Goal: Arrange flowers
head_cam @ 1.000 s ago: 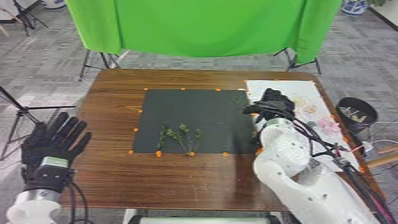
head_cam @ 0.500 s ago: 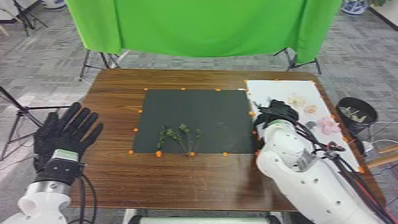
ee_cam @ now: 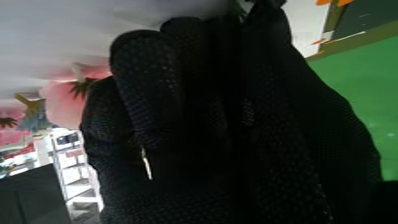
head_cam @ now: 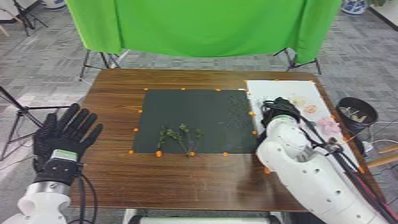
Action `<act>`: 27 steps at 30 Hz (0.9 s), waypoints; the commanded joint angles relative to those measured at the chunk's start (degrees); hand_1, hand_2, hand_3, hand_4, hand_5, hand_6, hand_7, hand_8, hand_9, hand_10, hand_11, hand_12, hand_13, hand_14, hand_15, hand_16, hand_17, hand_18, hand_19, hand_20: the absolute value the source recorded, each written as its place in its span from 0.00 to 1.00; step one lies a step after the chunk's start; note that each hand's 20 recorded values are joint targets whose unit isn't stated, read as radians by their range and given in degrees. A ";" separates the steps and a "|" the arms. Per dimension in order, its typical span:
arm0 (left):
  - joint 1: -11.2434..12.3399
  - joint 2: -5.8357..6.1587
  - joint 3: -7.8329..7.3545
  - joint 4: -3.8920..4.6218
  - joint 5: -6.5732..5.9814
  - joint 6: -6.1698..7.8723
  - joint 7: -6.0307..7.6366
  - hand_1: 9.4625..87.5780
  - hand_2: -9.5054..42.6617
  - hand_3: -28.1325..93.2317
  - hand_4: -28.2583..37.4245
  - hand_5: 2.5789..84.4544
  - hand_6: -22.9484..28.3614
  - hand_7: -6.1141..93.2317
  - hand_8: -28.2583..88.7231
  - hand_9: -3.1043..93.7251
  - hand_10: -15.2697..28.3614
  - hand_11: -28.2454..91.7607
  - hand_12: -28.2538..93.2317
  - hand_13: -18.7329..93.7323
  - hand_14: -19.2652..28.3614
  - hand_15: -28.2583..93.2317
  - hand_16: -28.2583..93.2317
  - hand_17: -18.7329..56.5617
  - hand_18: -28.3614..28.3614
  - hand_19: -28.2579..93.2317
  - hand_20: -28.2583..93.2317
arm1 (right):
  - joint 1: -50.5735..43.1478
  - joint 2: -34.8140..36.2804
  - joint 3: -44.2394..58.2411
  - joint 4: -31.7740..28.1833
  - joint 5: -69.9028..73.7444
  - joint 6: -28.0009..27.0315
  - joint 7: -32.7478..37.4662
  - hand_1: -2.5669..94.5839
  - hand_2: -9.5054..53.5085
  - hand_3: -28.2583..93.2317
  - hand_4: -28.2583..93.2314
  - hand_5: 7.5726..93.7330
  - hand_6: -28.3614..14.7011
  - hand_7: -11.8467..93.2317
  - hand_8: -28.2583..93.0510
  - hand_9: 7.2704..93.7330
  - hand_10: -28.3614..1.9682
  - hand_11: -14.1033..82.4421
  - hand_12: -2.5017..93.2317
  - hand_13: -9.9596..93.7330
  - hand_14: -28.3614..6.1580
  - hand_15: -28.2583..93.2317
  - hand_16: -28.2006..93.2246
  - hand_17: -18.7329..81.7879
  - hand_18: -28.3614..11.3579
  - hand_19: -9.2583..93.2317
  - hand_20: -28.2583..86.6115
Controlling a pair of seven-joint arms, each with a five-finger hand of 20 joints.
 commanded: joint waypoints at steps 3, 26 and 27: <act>1.21 -1.29 -0.40 -0.04 -1.19 -0.78 -1.30 0.24 0.50 0.82 0.00 0.48 0.63 0.23 0.16 0.43 0.72 0.43 0.34 0.42 0.73 0.56 0.18 0.14 0.77 0.57 0.32 | -4.92 -0.33 -1.82 0.44 0.85 3.02 1.48 0.64 0.00 0.84 0.01 0.79 0.60 0.47 0.37 0.90 0.58 0.28 0.47 0.89 0.66 0.67 0.50 0.64 0.08 1.00 0.52; 2.09 -0.65 -0.50 -0.13 -1.81 -0.46 -0.14 0.24 0.50 0.82 0.00 0.48 0.63 0.23 0.16 0.43 0.72 0.43 0.34 0.42 0.73 0.56 0.18 0.14 0.77 0.57 0.32 | -5.28 2.16 -3.63 -11.75 -6.64 14.87 1.23 0.59 0.00 0.86 0.06 0.76 0.60 0.55 0.35 0.93 0.56 0.29 0.47 0.93 0.66 0.61 0.54 0.68 0.07 1.00 0.52; 2.13 -0.59 -0.54 -0.18 -1.65 -0.38 -0.29 0.24 0.50 0.82 0.00 0.48 0.63 0.23 0.16 0.43 0.72 0.43 0.34 0.42 0.73 0.56 0.18 0.14 0.77 0.57 0.32 | -5.33 1.91 -4.21 -10.28 -9.13 15.77 0.83 0.58 0.00 0.85 0.05 0.73 0.56 0.50 0.35 0.88 0.49 0.32 0.42 0.92 0.62 0.62 0.51 0.67 0.07 1.00 0.51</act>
